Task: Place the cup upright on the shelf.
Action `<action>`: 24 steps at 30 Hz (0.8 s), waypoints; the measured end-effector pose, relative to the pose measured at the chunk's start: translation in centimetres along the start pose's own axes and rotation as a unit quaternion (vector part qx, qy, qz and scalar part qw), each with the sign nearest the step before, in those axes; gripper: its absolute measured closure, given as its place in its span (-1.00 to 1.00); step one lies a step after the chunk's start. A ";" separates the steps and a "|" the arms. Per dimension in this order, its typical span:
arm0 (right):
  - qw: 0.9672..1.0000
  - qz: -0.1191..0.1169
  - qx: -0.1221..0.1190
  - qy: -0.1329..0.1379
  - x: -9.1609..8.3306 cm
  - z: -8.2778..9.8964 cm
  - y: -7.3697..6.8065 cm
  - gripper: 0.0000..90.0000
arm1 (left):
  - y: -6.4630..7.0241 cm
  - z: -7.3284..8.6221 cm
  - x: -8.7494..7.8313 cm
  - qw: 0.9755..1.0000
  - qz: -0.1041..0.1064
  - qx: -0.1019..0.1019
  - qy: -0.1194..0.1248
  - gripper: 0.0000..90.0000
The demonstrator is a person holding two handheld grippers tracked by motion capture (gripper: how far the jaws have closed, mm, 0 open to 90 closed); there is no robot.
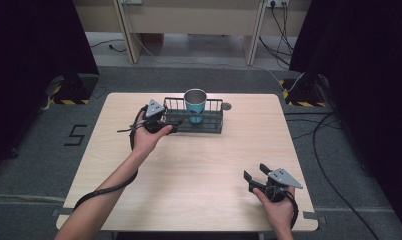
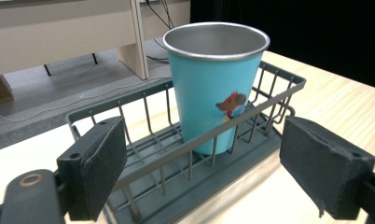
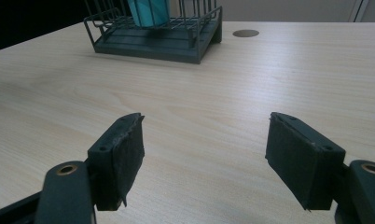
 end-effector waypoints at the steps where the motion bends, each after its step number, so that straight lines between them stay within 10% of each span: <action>1: 1.000 0.000 0.000 0.000 0.0 0.0 0.0 -0.37 | -0.1 0.1 -0.2 1.000 -0.001 0.000 0.000 -0.68; 24: 1.000 0.001 0.001 -0.001 0.0 0.0 0.0 -0.37 | -2.1 2.0 -3.5 1.000 -0.018 -0.005 0.004 -0.68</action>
Point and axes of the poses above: each handheld gripper's, and its own axes: x roughly forward along the jaws, z roughly out of its underside, y roughly to its right, the point moved 6 cm from there along x, roughly forward along the jaws, and after that the axes turned 12 degrees about -y, right-handed, at the moved point
